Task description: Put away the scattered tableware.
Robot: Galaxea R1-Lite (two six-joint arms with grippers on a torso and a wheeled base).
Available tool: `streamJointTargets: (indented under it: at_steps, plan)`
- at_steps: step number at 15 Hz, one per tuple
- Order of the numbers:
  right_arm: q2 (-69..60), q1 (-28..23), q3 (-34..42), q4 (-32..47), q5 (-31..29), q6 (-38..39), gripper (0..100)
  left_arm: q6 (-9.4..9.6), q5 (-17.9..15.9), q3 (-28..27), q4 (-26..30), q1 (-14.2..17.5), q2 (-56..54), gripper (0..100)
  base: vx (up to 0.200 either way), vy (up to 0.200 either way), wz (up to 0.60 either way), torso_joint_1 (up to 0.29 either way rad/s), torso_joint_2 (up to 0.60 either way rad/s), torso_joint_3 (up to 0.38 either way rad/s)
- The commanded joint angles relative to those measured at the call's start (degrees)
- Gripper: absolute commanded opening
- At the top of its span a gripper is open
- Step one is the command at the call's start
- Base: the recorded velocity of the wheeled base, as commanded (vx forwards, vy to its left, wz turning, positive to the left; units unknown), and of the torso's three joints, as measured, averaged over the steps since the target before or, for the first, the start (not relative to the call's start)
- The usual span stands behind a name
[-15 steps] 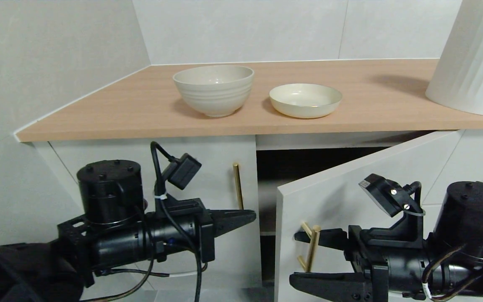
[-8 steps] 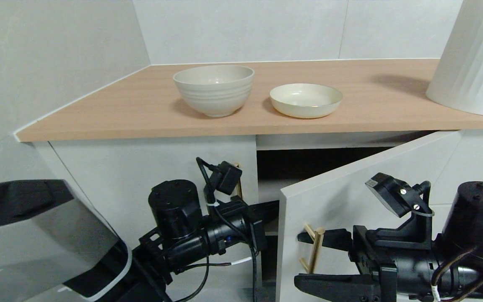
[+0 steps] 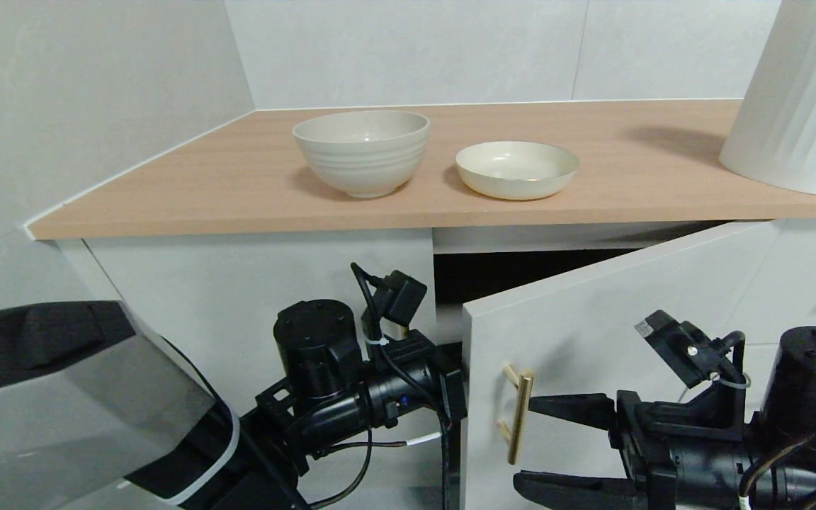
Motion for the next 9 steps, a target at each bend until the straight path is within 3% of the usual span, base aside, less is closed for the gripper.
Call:
streamJointTargets:
  at_steps: [1,5,7,9]
  plan:
    - [-0.13,-0.23,1.7,-0.08,-2.65,-0.33,100,0.08,-0.17,0.71,-0.02,-0.49,-1.85,0,0.0,0.0,0.0,0.0,0.0,0.0]
    - [-5.84,-0.58,5.03,0.71,-4.76,-0.6,100,0.16,-0.17,2.11,-0.02,-1.2,-2.64,0,0.0,0.0,0.0,0.0,0.0,0.0]
    - [-7.6,-0.5,6.88,0.97,-12.67,-2.36,100,0.25,-0.17,2.47,0.95,-1.2,-4.31,0,0.0,0.0,0.0,0.0,0.0,0.0]
    - [-9.71,-0.5,7.58,4.14,-16.53,-5.52,100,0.25,-0.17,2.73,4.02,-1.2,-6.33,0,0.0,0.0,0.0,0.0,0.0,0.0]
